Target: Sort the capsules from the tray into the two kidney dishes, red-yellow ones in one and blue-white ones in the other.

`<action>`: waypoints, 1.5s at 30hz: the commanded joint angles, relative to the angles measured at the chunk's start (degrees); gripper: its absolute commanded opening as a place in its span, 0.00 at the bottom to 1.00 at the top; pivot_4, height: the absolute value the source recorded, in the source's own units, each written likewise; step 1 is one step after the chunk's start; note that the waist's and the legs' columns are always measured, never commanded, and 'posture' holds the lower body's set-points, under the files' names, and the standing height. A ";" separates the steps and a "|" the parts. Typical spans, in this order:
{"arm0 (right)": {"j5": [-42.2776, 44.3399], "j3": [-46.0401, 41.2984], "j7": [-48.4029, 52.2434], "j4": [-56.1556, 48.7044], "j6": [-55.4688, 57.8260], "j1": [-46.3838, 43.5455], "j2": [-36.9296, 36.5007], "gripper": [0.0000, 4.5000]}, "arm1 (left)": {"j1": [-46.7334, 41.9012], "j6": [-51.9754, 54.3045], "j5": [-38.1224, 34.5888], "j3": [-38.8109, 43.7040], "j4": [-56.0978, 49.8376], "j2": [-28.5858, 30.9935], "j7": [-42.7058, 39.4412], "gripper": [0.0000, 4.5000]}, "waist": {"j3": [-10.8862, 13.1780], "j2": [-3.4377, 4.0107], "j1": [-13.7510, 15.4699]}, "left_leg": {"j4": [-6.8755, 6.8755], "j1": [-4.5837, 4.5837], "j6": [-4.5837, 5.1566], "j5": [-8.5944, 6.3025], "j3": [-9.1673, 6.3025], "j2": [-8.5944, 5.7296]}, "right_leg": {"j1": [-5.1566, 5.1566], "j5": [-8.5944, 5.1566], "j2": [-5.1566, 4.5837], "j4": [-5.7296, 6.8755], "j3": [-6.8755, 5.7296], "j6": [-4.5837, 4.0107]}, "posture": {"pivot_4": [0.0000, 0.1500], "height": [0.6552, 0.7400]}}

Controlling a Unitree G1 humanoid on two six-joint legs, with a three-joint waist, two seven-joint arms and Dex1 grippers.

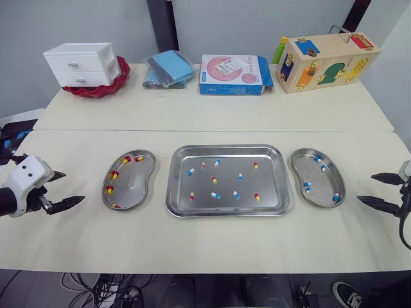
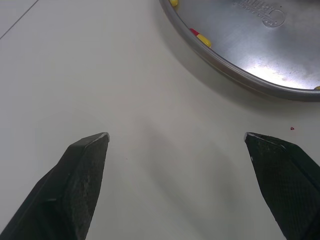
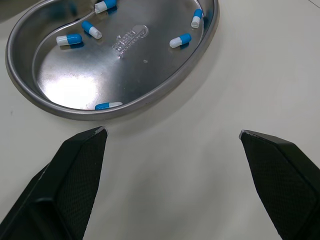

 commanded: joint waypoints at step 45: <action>15.47 -12.41 4.20 -41.55 9.46 29.45 12.04 0.99 | 11.44 16.33 -10.37 7.04 -22.00 3.48 -12.12 1.00 | -0.03 -0.01 -0.12 | 0.16 0.14 0.00 0.00 -0.13 0.00 | 0.37 0.00 0.02 0.08 -0.10 0.01 | 1.00 1.00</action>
